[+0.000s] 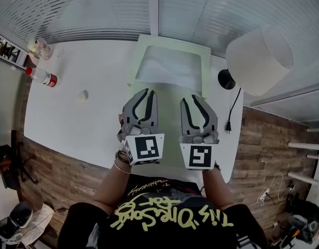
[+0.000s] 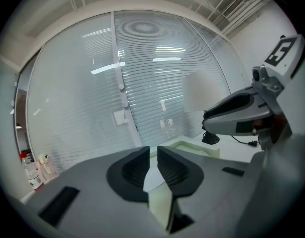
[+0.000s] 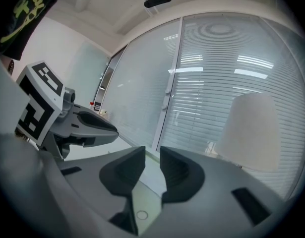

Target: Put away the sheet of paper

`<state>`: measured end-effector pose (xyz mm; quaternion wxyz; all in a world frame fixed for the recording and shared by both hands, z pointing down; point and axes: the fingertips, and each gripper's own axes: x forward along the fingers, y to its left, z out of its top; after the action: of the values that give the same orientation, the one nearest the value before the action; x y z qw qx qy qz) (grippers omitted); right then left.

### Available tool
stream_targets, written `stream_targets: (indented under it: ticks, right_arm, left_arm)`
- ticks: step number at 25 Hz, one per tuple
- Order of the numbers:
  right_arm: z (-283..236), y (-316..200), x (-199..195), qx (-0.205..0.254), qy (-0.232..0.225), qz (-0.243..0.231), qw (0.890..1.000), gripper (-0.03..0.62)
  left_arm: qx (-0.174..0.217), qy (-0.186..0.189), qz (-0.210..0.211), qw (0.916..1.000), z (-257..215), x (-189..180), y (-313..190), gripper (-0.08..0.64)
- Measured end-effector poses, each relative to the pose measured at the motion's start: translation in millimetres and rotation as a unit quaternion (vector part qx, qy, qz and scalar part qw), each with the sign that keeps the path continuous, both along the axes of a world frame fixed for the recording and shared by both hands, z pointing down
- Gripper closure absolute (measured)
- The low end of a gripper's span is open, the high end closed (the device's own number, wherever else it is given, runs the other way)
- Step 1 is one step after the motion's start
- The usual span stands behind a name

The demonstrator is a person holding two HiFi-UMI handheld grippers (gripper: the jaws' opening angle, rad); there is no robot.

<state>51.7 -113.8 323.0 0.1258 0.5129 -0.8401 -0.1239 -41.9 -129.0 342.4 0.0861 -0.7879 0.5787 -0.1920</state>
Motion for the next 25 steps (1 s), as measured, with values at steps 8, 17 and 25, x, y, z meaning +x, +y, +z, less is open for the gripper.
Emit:
stream_targets:
  ticks: [8, 17, 25]
  right_arm:
    - [-21, 5, 4, 0.003, -0.116, 0.025, 0.993, 0.527]
    - [-31, 10, 14, 0.003, -0.14, 0.045, 0.989, 0.579]
    - [-38, 12, 15, 0.005, -0.142, 0.059, 0.988, 0.586]
  left_arm:
    - [0.022, 0.001, 0.005, 0.9997, -20, -4, 10, 0.525]
    - [0.056, -0.001, 0.016, 0.9983, -38, 2, 12, 0.548]
    - [0.056, 0.009, 0.022, 0.9981, -42, 0, 13, 0.552]
